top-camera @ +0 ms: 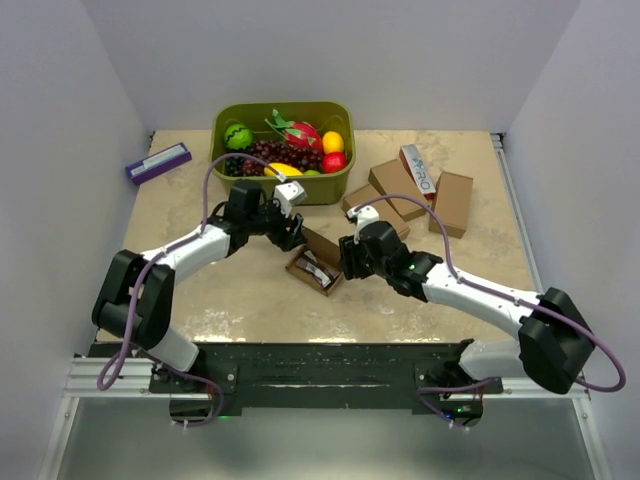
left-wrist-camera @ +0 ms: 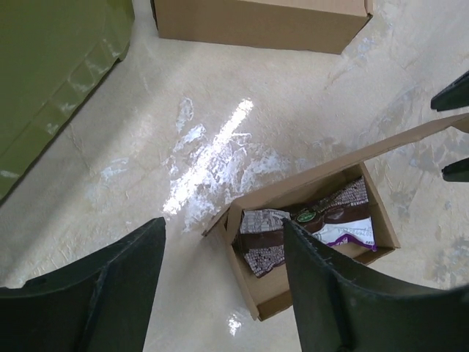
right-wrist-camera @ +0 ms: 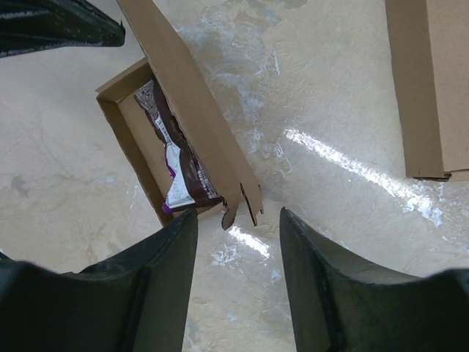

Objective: Fold the paper box

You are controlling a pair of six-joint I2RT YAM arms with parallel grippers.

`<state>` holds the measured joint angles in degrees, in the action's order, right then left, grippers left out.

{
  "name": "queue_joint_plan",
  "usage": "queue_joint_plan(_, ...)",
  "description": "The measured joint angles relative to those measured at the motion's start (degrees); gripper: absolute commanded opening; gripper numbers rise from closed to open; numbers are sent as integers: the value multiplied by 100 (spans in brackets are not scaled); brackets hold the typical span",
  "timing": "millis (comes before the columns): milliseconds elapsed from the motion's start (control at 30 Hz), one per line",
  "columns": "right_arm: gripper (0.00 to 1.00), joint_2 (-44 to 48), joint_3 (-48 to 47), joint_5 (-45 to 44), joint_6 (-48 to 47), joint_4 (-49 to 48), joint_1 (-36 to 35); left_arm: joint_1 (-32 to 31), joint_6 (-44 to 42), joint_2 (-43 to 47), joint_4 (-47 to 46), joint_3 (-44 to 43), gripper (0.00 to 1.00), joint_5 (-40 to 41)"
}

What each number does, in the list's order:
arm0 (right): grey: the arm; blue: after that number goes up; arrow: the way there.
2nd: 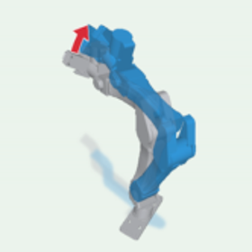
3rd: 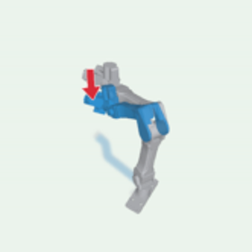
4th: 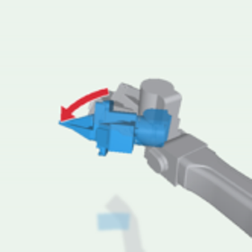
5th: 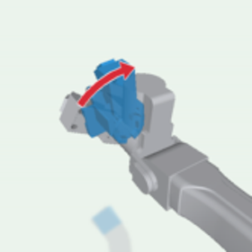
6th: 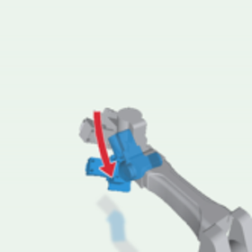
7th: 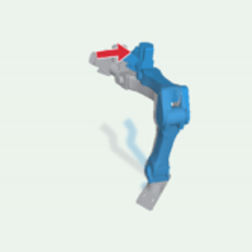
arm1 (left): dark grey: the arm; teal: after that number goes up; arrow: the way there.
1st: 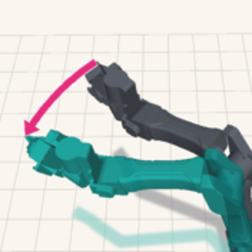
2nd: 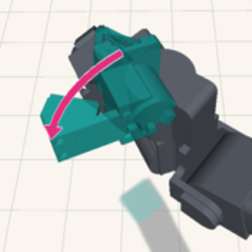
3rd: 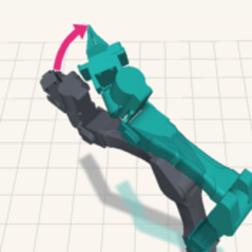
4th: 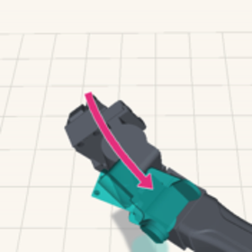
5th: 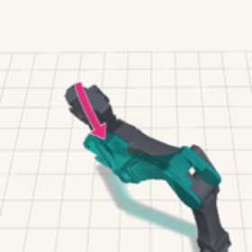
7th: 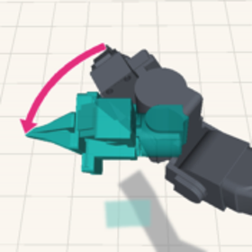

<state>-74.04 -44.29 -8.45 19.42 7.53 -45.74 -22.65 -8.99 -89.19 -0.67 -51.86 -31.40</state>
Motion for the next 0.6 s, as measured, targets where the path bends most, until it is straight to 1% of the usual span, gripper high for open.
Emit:
queue_joint_plan(33,44,-37,0,0,9,-11,-2,0,-2,-39,-9,-31,65,-17)
queue_joint_plan(100,40,-68,0,0,13,-44,-2,-4,0,-87,-17,-55,63,-48)
queue_joint_plan(167,38,-70,0,0,15,-83,-2,-15,2,-114,-15,-55,62,-70)
queue_joint_plan(267,36,-90,0,-2,13,-157,-2,-44,13,-146,-15,-57,58,-120)
queue_joint_plan(333,35,-144,0,-4,11,-192,-2,-68,24,-186,-13,-70,52,-133)
queue_joint_plan(367,33,-177,0,-4,11,-203,-2,-79,28,-205,-15,-81,50,-136)
queue_joint_plan(400,31,-210,0,-4,9,-201,-2,-90,37,-210,-13,-83,45,-136)
queue_joint_plan(467,26,-262,0,-9,7,-212,-2,-107,35,-210,-13,-83,39,-136)
queue_joint_plan(500,22,-289,0,-17,7,-214,-2,-114,42,-210,-13,-83,32,-131)
queue_joint_plan(567,19,-328,0,-63,4,-225,-2,-118,33,-210,-13,-83,26,-129)
queue_joint_plan(600,18,-345,0,-98,0,-223,-2,-131,37,-210,-13,-83,20,-116)
